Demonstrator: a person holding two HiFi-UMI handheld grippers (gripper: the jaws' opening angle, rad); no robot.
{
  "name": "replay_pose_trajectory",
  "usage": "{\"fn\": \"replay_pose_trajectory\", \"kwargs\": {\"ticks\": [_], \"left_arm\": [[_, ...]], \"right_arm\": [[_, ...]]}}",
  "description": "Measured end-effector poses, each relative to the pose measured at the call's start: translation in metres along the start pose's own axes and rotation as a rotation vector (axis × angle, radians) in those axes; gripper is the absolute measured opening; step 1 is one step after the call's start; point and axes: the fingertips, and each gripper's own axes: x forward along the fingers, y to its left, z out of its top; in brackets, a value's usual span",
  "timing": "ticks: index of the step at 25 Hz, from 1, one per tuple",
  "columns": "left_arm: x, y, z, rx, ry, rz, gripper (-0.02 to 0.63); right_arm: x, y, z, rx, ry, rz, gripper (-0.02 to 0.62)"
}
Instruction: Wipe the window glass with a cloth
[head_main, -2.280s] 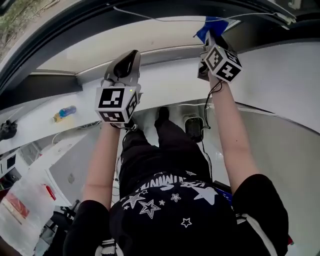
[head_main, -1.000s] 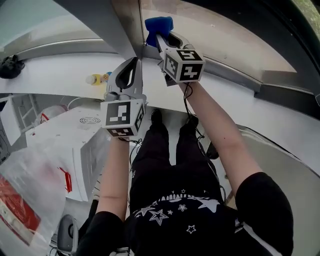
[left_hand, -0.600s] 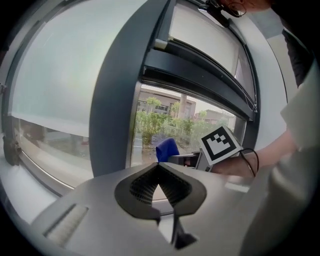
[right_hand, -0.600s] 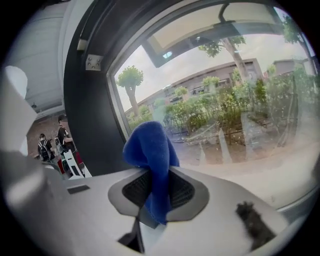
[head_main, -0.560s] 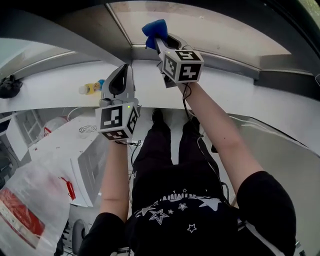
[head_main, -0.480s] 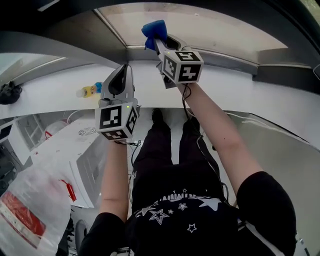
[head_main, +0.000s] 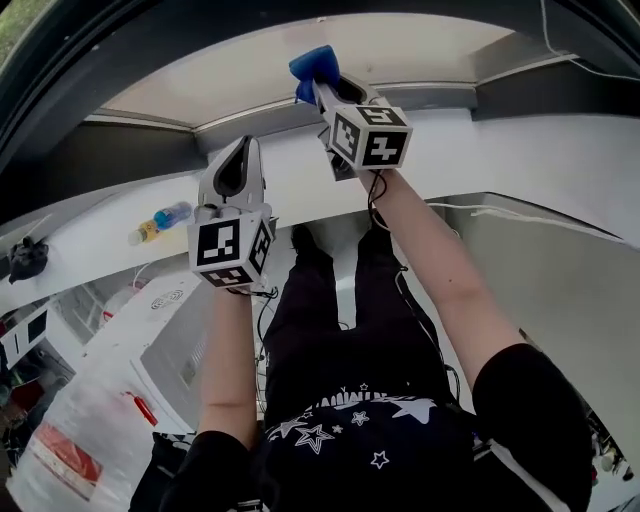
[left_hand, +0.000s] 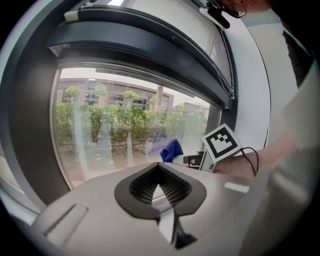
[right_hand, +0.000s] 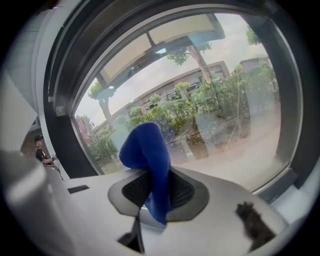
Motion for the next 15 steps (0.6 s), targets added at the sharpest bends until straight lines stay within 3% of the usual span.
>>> {"fn": "replay_pose_trajectory", "kwargs": {"ticks": [15], "left_arm": [[0.097,-0.132,0.022,0.062,0.031,-0.133,0.008]], "right_arm": [[-0.084,-0.194,0.035,0.086,-0.071,-0.180,0.077]]}}
